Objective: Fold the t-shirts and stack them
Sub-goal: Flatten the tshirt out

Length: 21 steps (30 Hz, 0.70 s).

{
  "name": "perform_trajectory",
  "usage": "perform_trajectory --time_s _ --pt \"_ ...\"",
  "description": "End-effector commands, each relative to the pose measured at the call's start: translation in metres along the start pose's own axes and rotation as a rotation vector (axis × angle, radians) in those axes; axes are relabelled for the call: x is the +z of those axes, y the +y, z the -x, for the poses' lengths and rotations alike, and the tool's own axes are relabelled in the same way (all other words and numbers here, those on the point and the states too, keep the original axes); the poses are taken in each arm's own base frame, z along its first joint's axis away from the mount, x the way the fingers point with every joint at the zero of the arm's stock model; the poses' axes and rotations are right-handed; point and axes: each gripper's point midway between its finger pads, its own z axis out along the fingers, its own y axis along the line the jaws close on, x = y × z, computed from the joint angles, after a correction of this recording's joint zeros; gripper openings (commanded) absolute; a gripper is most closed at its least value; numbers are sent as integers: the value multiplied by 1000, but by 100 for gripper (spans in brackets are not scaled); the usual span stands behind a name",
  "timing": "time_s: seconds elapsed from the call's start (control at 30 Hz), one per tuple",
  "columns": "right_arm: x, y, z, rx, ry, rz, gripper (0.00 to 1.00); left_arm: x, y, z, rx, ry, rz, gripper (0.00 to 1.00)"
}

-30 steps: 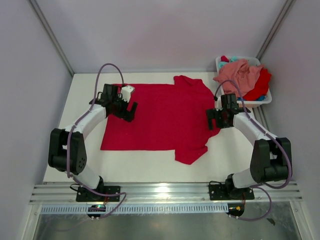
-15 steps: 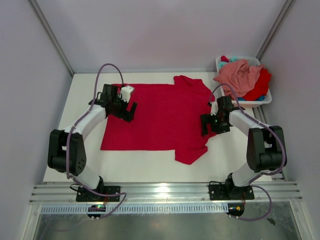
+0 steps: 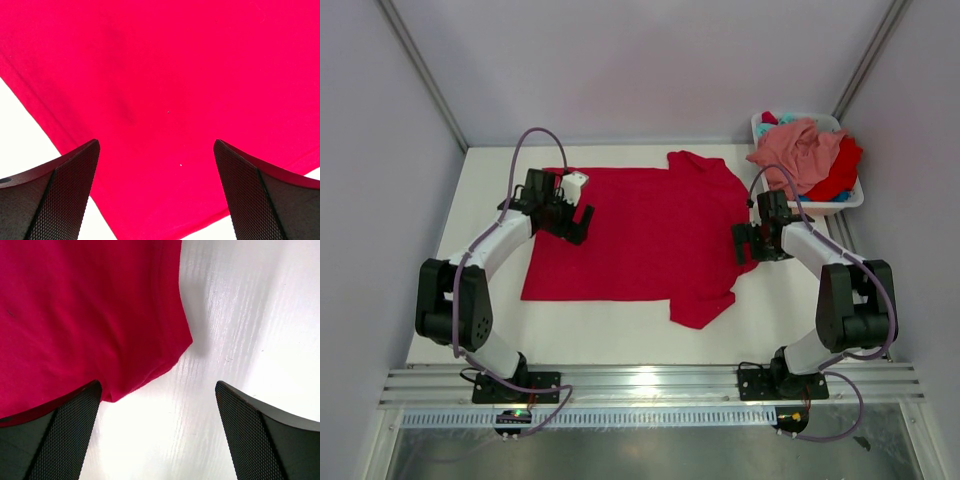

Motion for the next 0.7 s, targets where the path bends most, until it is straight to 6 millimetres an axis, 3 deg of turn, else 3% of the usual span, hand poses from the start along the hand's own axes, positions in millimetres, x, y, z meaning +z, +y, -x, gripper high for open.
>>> perform_trajectory --time_s 0.0,0.37,0.67 --pt "-2 -3 7 17 -32 -15 99 0 -1 15 22 -48 -7 97" --pt "0 45 1 -2 34 262 99 -7 2 18 36 -53 9 97" --pt "5 53 -3 -7 67 307 96 -4 -1 19 23 -53 -9 97"
